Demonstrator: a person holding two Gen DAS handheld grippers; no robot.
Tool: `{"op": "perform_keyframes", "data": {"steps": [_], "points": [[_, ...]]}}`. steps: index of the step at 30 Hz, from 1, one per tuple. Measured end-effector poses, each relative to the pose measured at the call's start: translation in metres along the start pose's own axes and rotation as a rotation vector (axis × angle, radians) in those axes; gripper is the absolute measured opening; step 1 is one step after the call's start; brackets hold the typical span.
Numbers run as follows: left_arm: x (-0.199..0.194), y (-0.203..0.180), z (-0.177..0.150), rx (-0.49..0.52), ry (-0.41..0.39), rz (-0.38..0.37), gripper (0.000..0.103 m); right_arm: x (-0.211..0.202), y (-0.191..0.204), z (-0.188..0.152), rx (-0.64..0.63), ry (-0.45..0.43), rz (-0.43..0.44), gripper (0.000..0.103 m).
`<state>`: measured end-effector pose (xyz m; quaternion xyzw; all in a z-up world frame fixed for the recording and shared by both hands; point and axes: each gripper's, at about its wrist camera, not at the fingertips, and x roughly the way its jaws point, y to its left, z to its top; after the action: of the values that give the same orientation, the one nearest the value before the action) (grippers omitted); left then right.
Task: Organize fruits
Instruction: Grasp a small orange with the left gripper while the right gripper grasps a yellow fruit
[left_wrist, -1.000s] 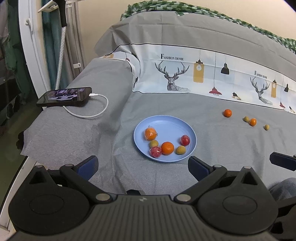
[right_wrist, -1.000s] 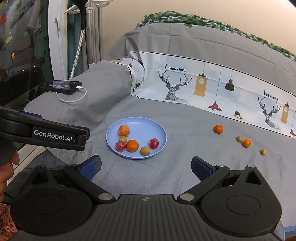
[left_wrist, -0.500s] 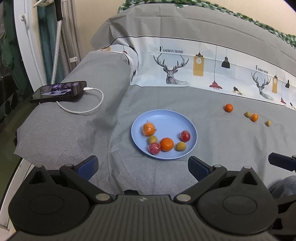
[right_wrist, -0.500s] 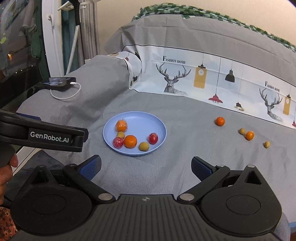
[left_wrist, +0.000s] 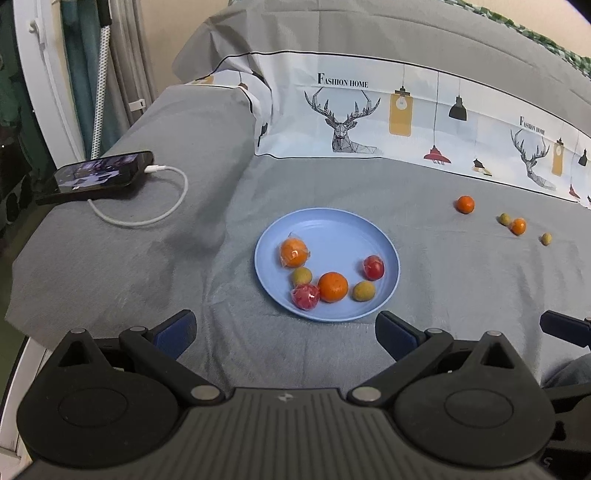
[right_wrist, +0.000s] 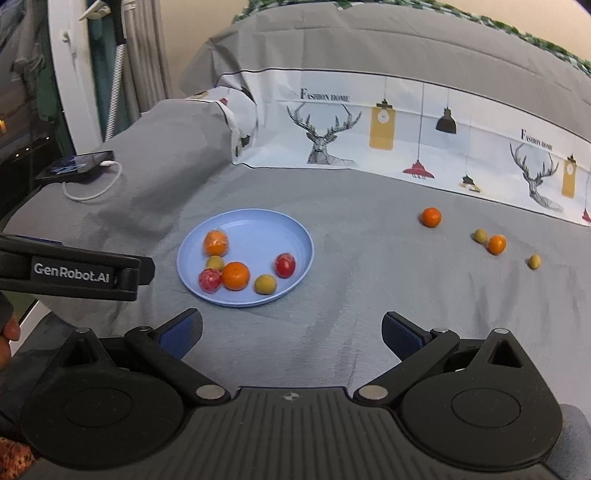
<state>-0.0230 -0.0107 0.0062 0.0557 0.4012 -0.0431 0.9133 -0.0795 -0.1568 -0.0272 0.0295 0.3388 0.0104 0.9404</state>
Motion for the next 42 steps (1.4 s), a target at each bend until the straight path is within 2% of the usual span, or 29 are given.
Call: {"op": "perform_keyframes", "data": {"steps": [13, 17, 23, 26, 34, 37, 42], "points": [[0.031, -0.040, 0.029, 0.034, 0.020, -0.023, 0.103, 0.032, -0.049, 0.015, 0.098, -0.013, -0.078, 0.102], [0.045, -0.057, 0.039, 0.035, 0.051, -0.049, 0.103, 0.042, -0.076, 0.018, 0.129, -0.021, -0.112, 0.102], [0.075, -0.095, 0.061, 0.049, 0.076, -0.075, 0.103, 0.062, -0.139, 0.017, 0.231, -0.053, -0.236, 0.102], [0.095, -0.124, 0.074, 0.073, 0.077, -0.091, 0.103, 0.076, -0.182, 0.016, 0.296, -0.068, -0.319, 0.102], [0.161, -0.216, 0.108, 0.113, 0.133, -0.213, 0.103, 0.136, -0.304, 0.013, 0.448, -0.101, -0.532, 0.102], [0.189, -0.259, 0.119, 0.168, 0.115, -0.239, 0.103, 0.168, -0.341, 0.014, 0.463, -0.071, -0.552, 0.102], [0.243, -0.334, 0.128, 0.299, 0.132, -0.288, 0.103, 0.207, -0.376, 0.022, 0.459, -0.023, -0.507, 0.102]]}}
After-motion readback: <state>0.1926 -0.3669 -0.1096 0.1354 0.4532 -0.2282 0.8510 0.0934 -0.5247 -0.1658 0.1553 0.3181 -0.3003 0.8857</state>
